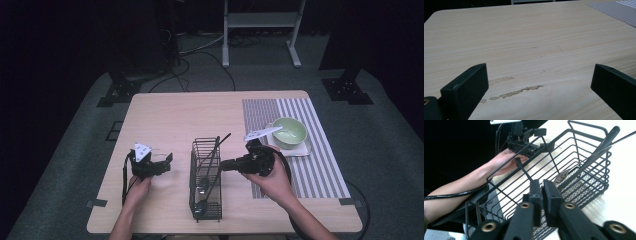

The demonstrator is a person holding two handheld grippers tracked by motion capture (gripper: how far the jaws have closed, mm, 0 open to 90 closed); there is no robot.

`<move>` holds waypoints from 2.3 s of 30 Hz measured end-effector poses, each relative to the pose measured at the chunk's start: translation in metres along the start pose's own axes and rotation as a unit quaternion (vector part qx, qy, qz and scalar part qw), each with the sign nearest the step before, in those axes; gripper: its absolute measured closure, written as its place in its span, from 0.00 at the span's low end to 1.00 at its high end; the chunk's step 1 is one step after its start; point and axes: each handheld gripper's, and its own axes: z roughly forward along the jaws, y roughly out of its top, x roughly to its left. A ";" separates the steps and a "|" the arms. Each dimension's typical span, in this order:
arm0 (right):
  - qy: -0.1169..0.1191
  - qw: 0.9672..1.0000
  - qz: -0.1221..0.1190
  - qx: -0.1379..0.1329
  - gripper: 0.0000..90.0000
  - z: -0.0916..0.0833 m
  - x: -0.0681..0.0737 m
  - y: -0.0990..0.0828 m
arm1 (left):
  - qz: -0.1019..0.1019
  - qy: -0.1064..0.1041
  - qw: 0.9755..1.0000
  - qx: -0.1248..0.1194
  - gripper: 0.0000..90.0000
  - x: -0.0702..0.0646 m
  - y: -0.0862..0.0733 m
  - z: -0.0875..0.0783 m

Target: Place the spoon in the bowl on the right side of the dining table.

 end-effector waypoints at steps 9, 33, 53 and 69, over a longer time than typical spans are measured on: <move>-0.004 1.000 -0.006 -0.017 0.98 -0.006 0.006 0.004 | 0.001 0.000 1.000 0.000 0.00 0.000 0.000 0.000; 0.015 0.995 0.029 -0.097 0.99 -0.063 0.000 0.025 | -0.002 0.001 1.000 0.001 0.00 0.000 0.000 0.000; 0.033 0.986 0.054 -0.152 0.99 -0.109 -0.005 0.030 | -0.001 0.002 1.000 0.001 0.00 0.000 0.000 0.000; 0.023 0.984 0.072 -0.158 0.99 -0.131 -0.017 0.020 | 0.001 0.002 1.000 0.003 0.00 0.000 0.000 0.000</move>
